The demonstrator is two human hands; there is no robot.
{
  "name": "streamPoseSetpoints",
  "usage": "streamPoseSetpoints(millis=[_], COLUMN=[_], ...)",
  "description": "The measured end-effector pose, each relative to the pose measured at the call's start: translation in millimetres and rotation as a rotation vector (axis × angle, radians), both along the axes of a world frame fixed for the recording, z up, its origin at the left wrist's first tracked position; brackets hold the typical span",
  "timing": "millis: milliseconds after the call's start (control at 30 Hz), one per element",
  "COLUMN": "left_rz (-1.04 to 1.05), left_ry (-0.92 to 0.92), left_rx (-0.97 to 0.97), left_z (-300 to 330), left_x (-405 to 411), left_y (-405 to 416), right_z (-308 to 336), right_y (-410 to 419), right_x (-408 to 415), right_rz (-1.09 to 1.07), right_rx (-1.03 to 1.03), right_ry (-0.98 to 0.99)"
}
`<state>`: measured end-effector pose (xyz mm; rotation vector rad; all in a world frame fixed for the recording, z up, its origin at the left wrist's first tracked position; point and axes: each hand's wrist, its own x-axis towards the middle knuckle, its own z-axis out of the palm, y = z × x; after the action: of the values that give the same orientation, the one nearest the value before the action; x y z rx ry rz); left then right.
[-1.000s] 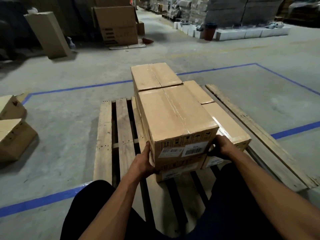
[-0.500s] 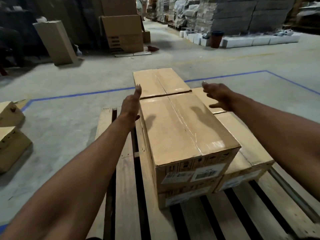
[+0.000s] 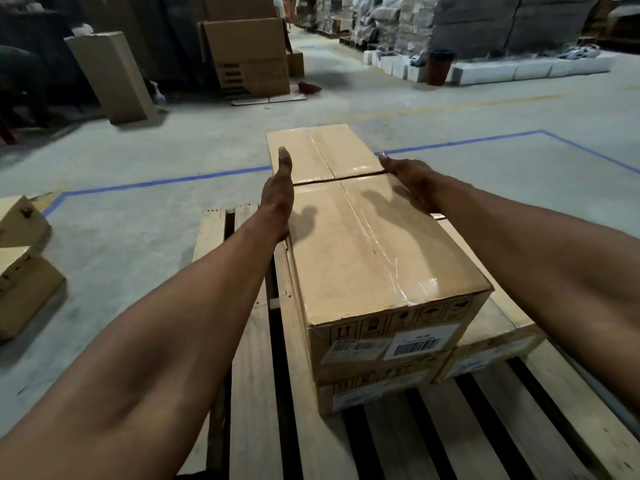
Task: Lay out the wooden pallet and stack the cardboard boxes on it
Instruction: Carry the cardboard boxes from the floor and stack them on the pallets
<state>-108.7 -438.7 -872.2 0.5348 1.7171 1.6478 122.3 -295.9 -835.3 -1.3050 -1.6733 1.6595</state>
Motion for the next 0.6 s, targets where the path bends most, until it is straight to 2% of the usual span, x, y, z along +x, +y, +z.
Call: streamPoseSetpoints(millis=[200, 300, 600], left_rz=[0.019, 0.011, 0.135], left_ry=[0.007, 0.073, 0.222], left_rx=[-0.01, -0.006, -0.137], left_z=[18, 33, 24], left_x=[19, 34, 28], left_y=[-18, -27, -15], right_z=[-7, -2, 3], right_y=[12, 5, -2], right_x=[-7, -9, -8], right_rz=[-0.051, -0.108, -0.178], right_rx=[-0.014, 0.033, 0.081], right_ry=[0.036, 0.032, 0.009])
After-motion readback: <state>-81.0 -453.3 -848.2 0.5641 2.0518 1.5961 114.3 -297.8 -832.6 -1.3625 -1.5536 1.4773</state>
